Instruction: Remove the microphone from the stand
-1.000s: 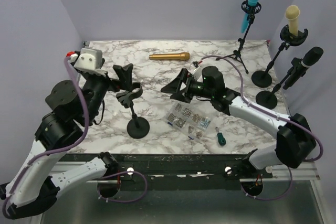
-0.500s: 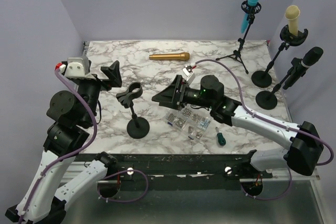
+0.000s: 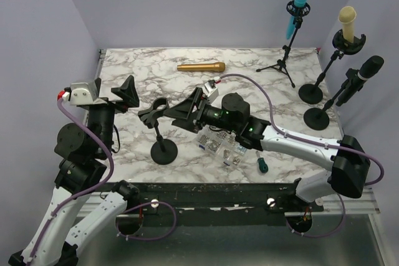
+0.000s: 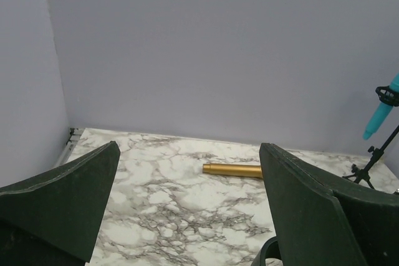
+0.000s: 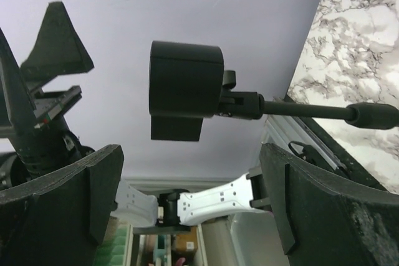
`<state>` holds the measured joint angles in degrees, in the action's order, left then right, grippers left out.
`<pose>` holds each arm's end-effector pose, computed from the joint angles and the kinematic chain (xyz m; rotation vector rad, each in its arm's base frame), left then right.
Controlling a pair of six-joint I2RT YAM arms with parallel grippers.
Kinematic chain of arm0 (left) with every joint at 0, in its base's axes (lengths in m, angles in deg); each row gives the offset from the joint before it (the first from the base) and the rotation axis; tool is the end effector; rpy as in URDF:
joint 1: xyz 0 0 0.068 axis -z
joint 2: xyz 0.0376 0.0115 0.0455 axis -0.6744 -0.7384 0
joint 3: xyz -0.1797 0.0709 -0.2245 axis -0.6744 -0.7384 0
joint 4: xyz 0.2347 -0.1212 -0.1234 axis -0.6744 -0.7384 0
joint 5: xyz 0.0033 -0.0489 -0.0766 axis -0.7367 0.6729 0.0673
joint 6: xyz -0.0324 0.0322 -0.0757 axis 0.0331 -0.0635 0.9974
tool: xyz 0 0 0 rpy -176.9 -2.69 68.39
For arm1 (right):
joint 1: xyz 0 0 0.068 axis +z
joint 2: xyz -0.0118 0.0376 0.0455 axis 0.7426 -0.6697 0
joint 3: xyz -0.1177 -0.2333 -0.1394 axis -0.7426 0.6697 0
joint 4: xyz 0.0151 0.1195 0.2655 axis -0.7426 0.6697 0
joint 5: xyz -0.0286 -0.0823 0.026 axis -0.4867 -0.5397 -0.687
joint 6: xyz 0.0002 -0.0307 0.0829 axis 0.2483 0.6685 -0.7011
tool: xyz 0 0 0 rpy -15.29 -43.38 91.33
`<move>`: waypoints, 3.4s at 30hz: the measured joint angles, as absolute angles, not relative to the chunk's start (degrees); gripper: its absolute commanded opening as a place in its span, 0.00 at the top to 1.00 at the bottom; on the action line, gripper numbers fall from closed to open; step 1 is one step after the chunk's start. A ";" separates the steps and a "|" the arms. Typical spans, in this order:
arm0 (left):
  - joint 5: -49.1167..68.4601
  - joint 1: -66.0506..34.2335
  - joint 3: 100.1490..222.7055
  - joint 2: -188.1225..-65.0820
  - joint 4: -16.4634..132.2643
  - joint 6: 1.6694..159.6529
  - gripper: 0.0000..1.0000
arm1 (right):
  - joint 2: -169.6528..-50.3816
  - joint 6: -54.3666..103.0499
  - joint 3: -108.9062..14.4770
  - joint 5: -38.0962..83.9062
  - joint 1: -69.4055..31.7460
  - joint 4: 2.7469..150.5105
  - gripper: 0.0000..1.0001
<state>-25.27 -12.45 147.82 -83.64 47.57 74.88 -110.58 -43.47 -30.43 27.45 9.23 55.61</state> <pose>0.1357 -0.0376 0.4882 -0.1347 1.2895 -0.2416 0.2068 0.3514 0.3403 0.1005 2.0018 1.8331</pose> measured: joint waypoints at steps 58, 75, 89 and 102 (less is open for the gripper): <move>-28.65 -12.47 146.42 -81.96 49.78 74.73 0.02 | -119.74 -59.91 -34.80 17.33 15.85 49.49 0.52; -28.68 -12.47 146.03 -82.24 50.04 74.71 0.02 | -122.15 -56.15 -36.13 15.93 16.84 48.88 0.51; -28.87 -12.47 146.01 -82.79 50.17 74.69 0.02 | -125.80 -55.85 -30.23 15.32 18.00 49.71 0.44; -28.78 -12.47 146.03 -86.11 50.91 74.88 0.02 | -125.62 -46.93 -33.29 14.58 18.02 57.07 0.00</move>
